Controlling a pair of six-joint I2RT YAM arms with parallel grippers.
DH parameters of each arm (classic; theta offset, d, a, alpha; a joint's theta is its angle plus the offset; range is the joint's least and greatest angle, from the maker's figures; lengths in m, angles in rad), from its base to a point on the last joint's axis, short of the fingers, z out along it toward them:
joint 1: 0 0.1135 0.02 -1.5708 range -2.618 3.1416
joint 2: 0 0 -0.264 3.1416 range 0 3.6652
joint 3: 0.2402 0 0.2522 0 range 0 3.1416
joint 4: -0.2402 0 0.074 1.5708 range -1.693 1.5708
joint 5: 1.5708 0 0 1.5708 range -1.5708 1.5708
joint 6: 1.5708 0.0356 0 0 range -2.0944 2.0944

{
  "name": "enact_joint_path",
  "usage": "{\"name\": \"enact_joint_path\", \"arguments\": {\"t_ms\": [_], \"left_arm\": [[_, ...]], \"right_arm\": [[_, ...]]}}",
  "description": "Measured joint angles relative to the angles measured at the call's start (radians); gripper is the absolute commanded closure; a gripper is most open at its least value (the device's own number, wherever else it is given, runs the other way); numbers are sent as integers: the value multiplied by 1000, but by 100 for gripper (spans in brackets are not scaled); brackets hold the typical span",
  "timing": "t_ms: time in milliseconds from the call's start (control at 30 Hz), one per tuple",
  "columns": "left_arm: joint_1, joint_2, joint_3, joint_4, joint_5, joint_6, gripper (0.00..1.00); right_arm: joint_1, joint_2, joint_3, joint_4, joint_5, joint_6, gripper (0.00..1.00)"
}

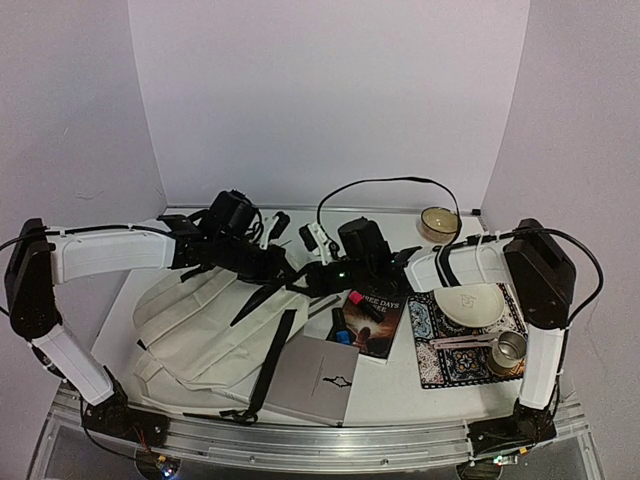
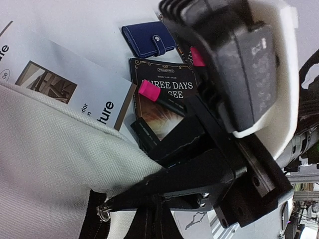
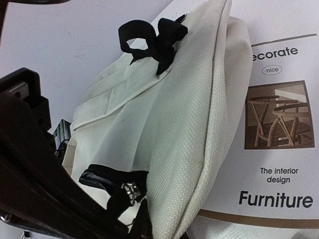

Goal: Pack the student bag
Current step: Unzip the pocket on the back of the student bag, then open the pocket on the back of the student bag.

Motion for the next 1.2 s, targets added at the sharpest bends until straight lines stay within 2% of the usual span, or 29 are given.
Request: {"name": "enact_joint_path", "arguments": {"t_ms": [133,333,433,567,800,1000,1067,1133,1200], "left_arm": [[0,5,12,16,-6,25,72],[-12,-105,-4,36,-140,107,37],[-12,-192,-38,4,-219,155,28],[-12,-256,-86,-61,-304,205,22],[-17,-244,-140,-193,-351,289,20],[-40,-157,-137,-255,-377,361,26],[-45,-126,-133,-278,-402,382,34],[-48,-102,-124,-298,-437,398,47],[-49,-85,-104,-314,-488,408,65]], "right_arm": [[-2,2,0,-10,5,-1,100],[12,2,-8,-15,3,-7,100],[13,2,-10,-15,-1,-7,100],[13,2,-10,-15,-4,-7,100],[13,2,-10,-15,-5,-7,100],[13,2,-10,-15,-8,-7,100],[13,2,-10,-15,-8,-7,100],[13,2,-10,-15,-8,-7,100],[13,2,-10,-16,-7,-7,100]]}}
